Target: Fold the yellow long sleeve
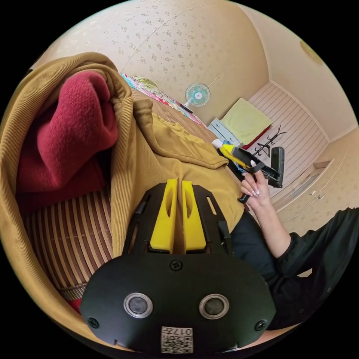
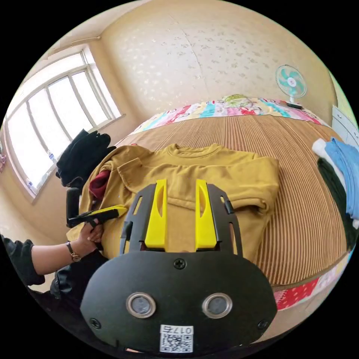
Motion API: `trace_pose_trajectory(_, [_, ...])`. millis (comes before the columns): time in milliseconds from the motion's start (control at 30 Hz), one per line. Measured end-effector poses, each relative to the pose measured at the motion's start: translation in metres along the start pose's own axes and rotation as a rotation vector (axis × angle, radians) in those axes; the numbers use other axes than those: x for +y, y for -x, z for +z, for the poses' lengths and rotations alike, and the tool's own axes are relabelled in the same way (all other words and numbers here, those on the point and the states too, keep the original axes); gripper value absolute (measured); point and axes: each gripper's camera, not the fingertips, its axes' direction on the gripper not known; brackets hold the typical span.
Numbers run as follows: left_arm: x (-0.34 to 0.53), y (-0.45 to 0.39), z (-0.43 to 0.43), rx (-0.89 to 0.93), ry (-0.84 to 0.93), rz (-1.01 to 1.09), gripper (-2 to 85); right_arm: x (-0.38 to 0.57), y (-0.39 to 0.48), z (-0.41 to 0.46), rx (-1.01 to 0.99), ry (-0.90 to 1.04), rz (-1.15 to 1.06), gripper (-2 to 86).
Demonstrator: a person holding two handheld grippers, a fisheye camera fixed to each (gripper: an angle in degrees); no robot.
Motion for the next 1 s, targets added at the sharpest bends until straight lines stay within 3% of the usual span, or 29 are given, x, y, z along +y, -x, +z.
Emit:
trace_pose_trajectory(67, [-0.007, -0.003, 0.003, 0.000, 0.001, -0.001, 0.1, 0.029, -0.013, 0.018, 0.158, 0.085, 0.036, 11.4])
trace_pose_trajectory(267, [-0.039, -0.011, 0.014, -0.010, 0.027, -0.050, 0.5, 0.039, -0.014, 0.034, 0.125, 0.117, 0.077, 10.8])
trace_pose_trajectory(433, [-0.069, 0.023, 0.015, 0.190, 0.076, -0.456, 2.4, 0.042, -0.012, 0.033, 0.102, 0.104, 0.078, 10.7])
trace_pose_trajectory(567, [-0.092, -0.003, 0.001, 0.256, 0.082, -0.460, 5.6, 0.043, -0.025, 0.032, 0.046, 0.093, 0.126, 10.1])
trace_pose_trajectory(733, [-0.099, -0.019, -0.031, 0.424, -0.086, -0.560, 7.5, 0.043, -0.028, 0.032, 0.040, 0.093, 0.134, 9.8])
trace_pose_trajectory(1000, [-0.107, -0.038, -0.042, 0.415, -0.146, -0.592, 7.7, 0.042, -0.042, 0.030, 0.018, 0.085, 0.165, 9.2])
